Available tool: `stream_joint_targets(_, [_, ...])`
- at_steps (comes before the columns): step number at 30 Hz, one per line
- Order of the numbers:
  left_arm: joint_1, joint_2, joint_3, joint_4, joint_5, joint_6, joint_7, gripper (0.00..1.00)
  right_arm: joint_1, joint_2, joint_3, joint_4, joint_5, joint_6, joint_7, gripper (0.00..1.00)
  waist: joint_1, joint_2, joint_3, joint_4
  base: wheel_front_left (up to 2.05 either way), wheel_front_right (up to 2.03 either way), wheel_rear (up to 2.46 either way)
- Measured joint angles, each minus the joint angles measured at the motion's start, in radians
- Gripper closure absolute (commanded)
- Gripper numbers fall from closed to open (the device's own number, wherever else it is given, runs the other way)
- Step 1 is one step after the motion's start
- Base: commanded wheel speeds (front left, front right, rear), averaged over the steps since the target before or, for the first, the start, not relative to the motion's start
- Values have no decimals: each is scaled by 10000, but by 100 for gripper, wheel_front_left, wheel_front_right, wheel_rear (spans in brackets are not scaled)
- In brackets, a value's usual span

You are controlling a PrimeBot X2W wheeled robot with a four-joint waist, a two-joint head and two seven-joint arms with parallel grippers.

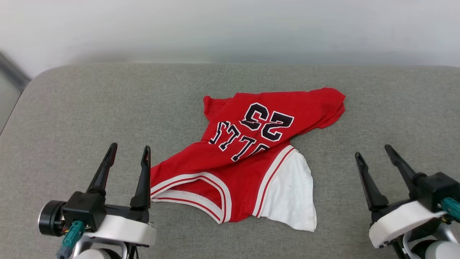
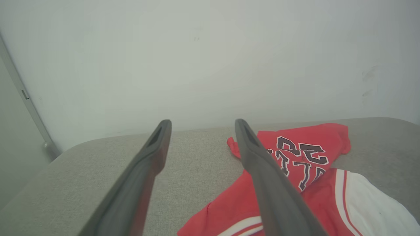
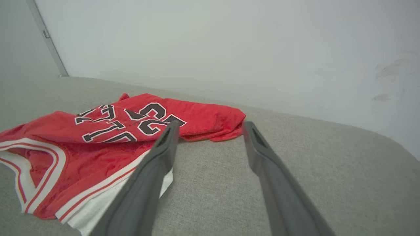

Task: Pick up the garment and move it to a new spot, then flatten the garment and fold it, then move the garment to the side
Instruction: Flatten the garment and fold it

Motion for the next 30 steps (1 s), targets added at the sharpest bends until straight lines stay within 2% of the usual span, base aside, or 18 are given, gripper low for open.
stream_joint_targets(1, [-16, -186, 201, 35, 176, -196, 0, 0, 8, -600, 685, -121, 228, 6, 1193, 0, 0, 0, 79, 60, 0, 0, 0])
stream_joint_targets(5, [-63, -512, 389, 79, 410, -487, 0, 0, -37, -1511, 1971, -633, 1110, 2, 3292, 0, 1, 0, 255, 173, 0, 0, 0])
stream_joint_targets(10, [-152, -940, 525, 255, 681, -872, 0, 0, -764, -2266, 3239, -1030, 2059, 2, 5484, 0, 1, 0, 528, 431, 0, 0, 0])
stream_joint_targets(14, [-298, -1267, 629, 389, 865, -1164, 0, 0, -1377, -2481, 4105, -617, 2499, 0, 6709, 0, 1, 0, 739, 743, 0, 0, 0])
stream_joint_targets(20, [-408, -1636, 821, 635, 1143, -1503, 0, 0, -2080, -2798, 5120, 416, 2708, 2, 7367, 0, 2, 0, 1005, 1314, 0, 0, 0])
stream_joint_targets(30, [-383, -2065, 1267, 832, 1475, -1937, 0, 0, -2510, -3012, 5578, 1937, 2769, 0, 7058, 0, 1, 0, 1288, 1990, 0, 0, 0])
